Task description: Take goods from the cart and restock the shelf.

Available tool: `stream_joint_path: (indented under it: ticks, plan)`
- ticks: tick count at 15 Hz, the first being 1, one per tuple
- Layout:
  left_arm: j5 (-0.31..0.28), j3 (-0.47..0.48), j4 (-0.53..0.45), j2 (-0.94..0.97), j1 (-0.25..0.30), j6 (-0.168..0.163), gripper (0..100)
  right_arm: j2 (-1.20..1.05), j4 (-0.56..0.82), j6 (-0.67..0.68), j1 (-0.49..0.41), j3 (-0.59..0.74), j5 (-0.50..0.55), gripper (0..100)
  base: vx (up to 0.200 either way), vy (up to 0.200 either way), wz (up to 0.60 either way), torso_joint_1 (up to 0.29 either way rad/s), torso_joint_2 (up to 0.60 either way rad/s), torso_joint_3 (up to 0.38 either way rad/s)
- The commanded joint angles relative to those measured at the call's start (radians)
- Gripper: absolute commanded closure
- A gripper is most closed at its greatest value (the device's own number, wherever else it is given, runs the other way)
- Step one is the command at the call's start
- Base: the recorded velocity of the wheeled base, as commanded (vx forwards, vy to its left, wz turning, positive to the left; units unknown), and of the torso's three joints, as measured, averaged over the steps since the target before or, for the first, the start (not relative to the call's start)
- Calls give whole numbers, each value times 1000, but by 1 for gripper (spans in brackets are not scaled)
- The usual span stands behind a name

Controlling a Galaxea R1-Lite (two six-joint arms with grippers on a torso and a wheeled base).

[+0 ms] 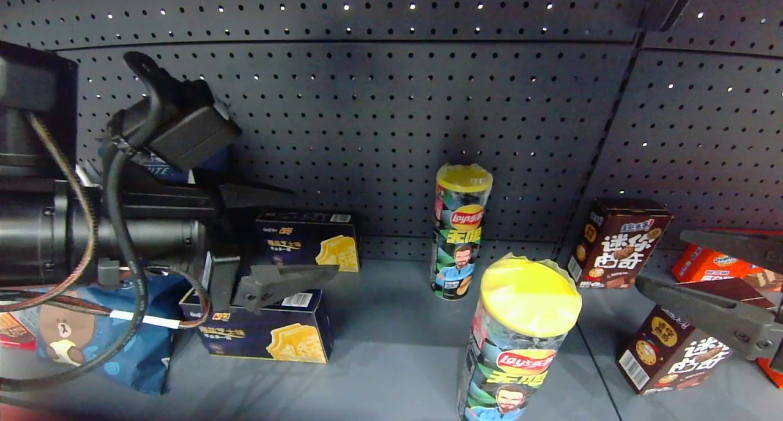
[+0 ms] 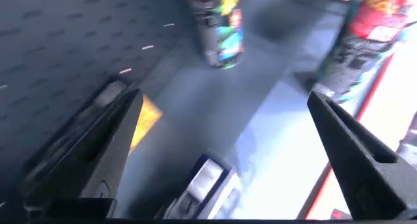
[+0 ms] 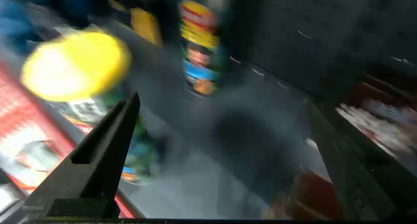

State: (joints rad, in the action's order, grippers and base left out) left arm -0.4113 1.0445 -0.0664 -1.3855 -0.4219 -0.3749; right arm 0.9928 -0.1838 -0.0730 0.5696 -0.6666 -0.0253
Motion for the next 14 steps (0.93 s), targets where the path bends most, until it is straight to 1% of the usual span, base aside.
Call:
stream_joint_path:
  ticks: [1,2,3,4,6,9,11,14]
  plan:
    - [22,-12,2,63,-8,2,0,-36,49,-4,50,-44,45,0,0,0,0,0,0,0]
    - [63,-11,5,65,-9,2,0,-65,133,-2,139,-71,104,0,0,0,0,0,0,0]
    - [75,-11,5,65,-11,2,0,-66,164,-4,162,-80,136,0,0,0,0,0,0,0]
    - [104,-14,5,65,-11,-6,0,-56,236,-4,200,-100,216,0,0,0,0,0,0,0]
    - [129,-17,5,65,-11,-7,0,-13,285,-4,225,-96,271,0,0,0,0,0,0,0]
    - [149,-20,5,66,-9,-6,0,102,273,-2,227,-91,266,0,0,0,0,0,0,0]
    - [149,-27,17,65,-8,-1,0,152,227,-4,279,-90,258,0,0,0,0,0,0,0]
    - [150,-73,131,40,-5,2,0,195,216,-4,291,-76,260,0,0,0,0,0,0,0]
